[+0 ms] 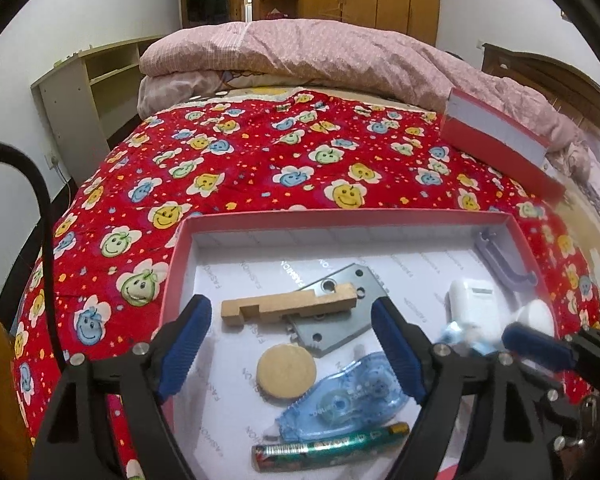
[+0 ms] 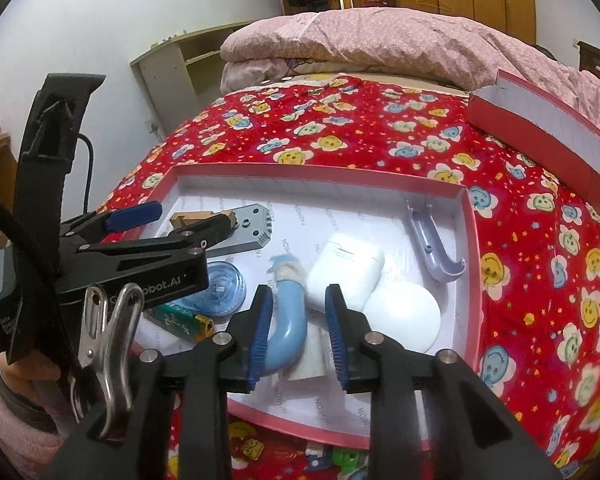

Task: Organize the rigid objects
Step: 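Lower blue item and wooden piece into the tray and open both grippers, then withdraw both grippers from the tray back toward the remaining keychains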

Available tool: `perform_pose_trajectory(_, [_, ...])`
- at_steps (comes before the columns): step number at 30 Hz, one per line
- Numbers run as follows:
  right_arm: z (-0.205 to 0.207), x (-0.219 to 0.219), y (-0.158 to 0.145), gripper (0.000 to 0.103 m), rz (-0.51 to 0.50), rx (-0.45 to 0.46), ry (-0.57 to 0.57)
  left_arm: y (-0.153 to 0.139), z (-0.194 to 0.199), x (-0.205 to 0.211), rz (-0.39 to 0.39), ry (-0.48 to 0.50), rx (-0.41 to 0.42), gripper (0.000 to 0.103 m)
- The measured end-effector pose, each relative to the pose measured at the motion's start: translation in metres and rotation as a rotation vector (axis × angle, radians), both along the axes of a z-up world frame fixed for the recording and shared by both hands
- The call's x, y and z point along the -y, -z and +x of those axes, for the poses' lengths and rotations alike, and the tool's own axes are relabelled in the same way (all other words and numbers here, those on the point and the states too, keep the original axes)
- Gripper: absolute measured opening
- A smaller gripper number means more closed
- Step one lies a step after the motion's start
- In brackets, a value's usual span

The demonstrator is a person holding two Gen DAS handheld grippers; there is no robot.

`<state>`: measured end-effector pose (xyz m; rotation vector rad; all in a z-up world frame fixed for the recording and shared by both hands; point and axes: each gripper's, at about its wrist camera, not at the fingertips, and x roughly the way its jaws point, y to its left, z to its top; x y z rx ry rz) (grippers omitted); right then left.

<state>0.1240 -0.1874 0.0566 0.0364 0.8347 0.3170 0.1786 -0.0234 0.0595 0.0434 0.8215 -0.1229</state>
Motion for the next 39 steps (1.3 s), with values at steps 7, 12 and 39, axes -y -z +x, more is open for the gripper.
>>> perform_pose_trajectory(7, [-0.007,0.0,-0.004,0.029,-0.003,0.014,0.001,-0.003,-0.01,0.0,-0.005,0.0,0.001,0.087])
perform_pose_trajectory(12, [-0.014,0.0,-0.006,0.029,0.0,0.02,-0.003,-0.008,-0.022,0.0,0.002,-0.001,0.012,0.087])
perform_pose_trajectory(39, [-0.068,0.02,-0.006,0.029,0.033,0.017,-0.009,-0.016,-0.101,0.0,-0.016,0.018,-0.004,0.087])
